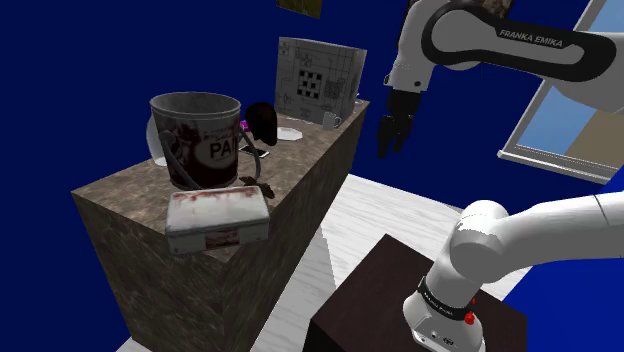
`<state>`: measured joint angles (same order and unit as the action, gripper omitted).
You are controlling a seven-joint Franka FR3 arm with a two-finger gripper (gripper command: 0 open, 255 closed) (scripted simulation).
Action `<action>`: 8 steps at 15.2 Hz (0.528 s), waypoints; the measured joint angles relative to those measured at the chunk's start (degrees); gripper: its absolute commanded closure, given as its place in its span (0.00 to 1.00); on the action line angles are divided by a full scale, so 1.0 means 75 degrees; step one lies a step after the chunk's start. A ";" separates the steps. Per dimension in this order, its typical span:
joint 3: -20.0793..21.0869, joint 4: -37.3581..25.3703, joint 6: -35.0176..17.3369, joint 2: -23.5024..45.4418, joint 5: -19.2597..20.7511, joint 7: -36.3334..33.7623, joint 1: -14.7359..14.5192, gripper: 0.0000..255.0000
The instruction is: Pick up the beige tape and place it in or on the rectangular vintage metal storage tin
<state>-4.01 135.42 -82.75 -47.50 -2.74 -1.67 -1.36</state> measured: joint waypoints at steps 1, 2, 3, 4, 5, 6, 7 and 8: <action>0.0000 0.0000 0.0000 0.0000 0.0000 0.0000 0.0000 0.00; -0.0005 -0.0016 -0.0122 0.0136 -0.0007 0.0017 -0.0013 0.00; 0.0010 -0.0010 -0.0308 0.0310 -0.0034 0.0022 -0.0039 0.00; -0.0001 0.0010 -0.0508 0.0484 -0.0042 0.0058 -0.0057 0.00; 0.0001 -0.0008 -0.0727 0.0709 -0.0065 0.0082 -0.0084 0.00; 0.0006 0.0047 -0.0987 0.0909 -0.0086 0.0108 -0.0110 0.00; 0.0004 0.0021 -0.1248 0.1183 -0.0111 0.0141 -0.0139 0.00; 0.0000 0.0022 -0.1455 0.1376 -0.0128 0.0176 -0.0161 0.00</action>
<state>-4.02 135.58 -93.66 -37.19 -3.70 -0.35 -2.57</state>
